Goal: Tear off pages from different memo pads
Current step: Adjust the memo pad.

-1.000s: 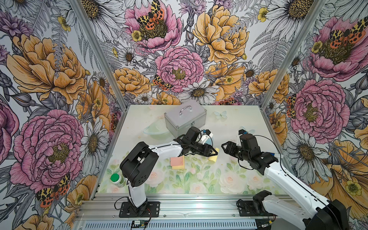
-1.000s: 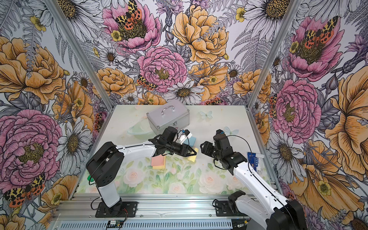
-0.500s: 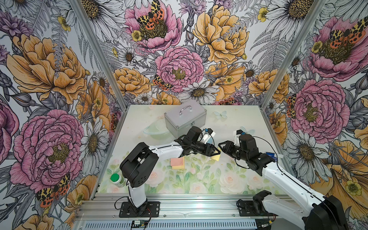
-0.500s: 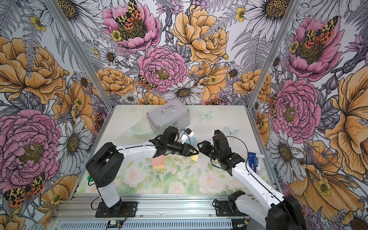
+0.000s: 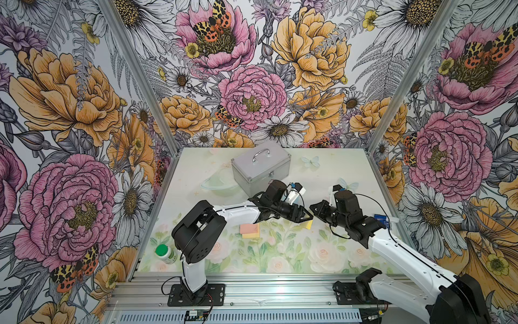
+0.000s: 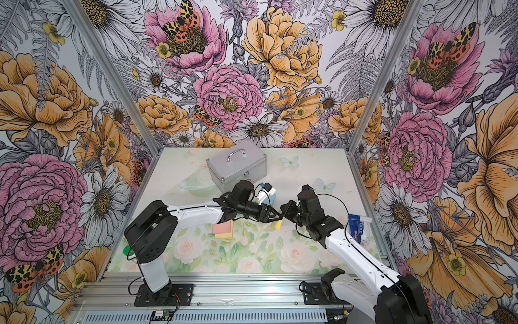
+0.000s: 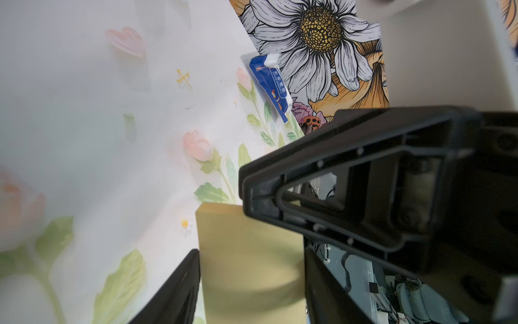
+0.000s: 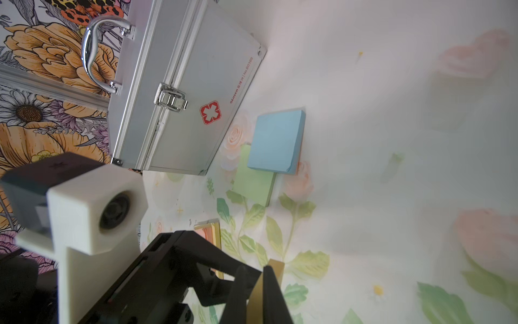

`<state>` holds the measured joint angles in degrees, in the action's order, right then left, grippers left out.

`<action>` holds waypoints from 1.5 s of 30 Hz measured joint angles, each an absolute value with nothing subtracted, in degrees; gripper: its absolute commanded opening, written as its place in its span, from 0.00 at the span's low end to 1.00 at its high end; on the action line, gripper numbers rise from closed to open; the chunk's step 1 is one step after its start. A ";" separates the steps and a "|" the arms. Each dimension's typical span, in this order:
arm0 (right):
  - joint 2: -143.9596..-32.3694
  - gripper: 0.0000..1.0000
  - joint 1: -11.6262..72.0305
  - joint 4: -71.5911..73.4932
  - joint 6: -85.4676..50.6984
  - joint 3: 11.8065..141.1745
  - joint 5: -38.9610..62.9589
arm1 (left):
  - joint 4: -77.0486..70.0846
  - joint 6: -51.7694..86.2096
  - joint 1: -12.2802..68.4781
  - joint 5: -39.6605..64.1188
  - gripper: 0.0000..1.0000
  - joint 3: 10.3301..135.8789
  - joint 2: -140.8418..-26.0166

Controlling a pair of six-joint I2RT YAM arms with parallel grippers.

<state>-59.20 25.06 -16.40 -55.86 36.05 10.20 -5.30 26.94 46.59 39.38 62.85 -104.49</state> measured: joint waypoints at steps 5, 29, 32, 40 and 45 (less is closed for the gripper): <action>-64.18 0.00 25.06 -25.21 -52.64 41.76 4.62 | -1.28 21.17 47.31 28.84 0.69 59.46 -97.47; -71.42 0.00 25.08 -31.00 -54.70 46.59 2.37 | -5.08 19.81 55.11 15.62 0.65 57.21 -100.40; -71.57 0.00 25.08 -31.00 -55.07 46.59 2.35 | -5.96 20.69 55.46 16.21 0.65 57.21 -100.62; -72.51 0.00 25.08 -30.96 -55.13 46.57 2.35 | -6.90 21.06 56.31 16.62 0.64 57.21 -100.60; -72.49 0.00 25.08 -30.96 -55.24 46.57 2.35 | -6.96 21.08 56.29 17.58 0.63 57.21 -100.62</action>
